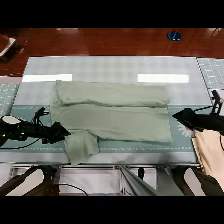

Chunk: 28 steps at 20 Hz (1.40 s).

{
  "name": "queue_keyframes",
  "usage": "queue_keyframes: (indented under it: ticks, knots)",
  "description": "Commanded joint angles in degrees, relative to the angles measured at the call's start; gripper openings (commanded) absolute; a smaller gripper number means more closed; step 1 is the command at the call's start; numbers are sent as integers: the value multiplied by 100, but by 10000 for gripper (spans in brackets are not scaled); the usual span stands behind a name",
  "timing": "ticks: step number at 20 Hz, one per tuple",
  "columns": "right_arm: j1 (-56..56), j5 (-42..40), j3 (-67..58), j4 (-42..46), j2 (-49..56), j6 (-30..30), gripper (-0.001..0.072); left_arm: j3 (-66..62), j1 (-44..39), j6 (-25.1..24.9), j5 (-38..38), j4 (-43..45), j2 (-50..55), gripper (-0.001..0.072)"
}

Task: Fold the shirts.

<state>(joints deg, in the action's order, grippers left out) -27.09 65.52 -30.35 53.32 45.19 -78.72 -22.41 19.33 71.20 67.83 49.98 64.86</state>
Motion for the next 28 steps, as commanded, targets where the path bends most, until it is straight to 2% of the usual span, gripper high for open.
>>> queue_keyframes:
  ticks: [1, 3, 6, 9, 12, 17, 19, 21, 24, 28]
  knots:
    - [-1014, 474, -85, 1102, -24, -140, 413, 52, -256, 157, -531, -55, 63, 11]
    - [-1099, 820, 275, 1541, -24, -597, 413, 52, -258, 122, -619, -118, 63, 19]
    - [-916, 1080, 1003, 916, -24, -446, 413, 55, -258, 120, -702, -116, 63, 19]
    - [-380, 1001, 1156, 857, 61, -579, 413, 55, -258, 122, -699, -116, 63, 19]
    - [22, 649, 1154, 793, 466, -599, 413, 55, -258, 129, -699, -120, 63, 19]
    - [472, -468, 1040, 0, 1106, -457, 391, 48, -258, 125, -702, -179, 61, 19]
    - [719, -540, 758, -57, 1392, -376, 194, -61, -258, 125, -697, -203, 59, 19]
    - [935, -323, 317, -48, 1606, -55, 23, -350, -256, 125, -575, -203, 46, 19]
    - [968, 356, -778, 247, 1626, 170, 23, -1167, -256, -11, -63, -201, 42, 19]
    - [981, 243, -1814, -39, 2015, 225, 23, -2326, -315, 352, -691, -227, 162, 19]
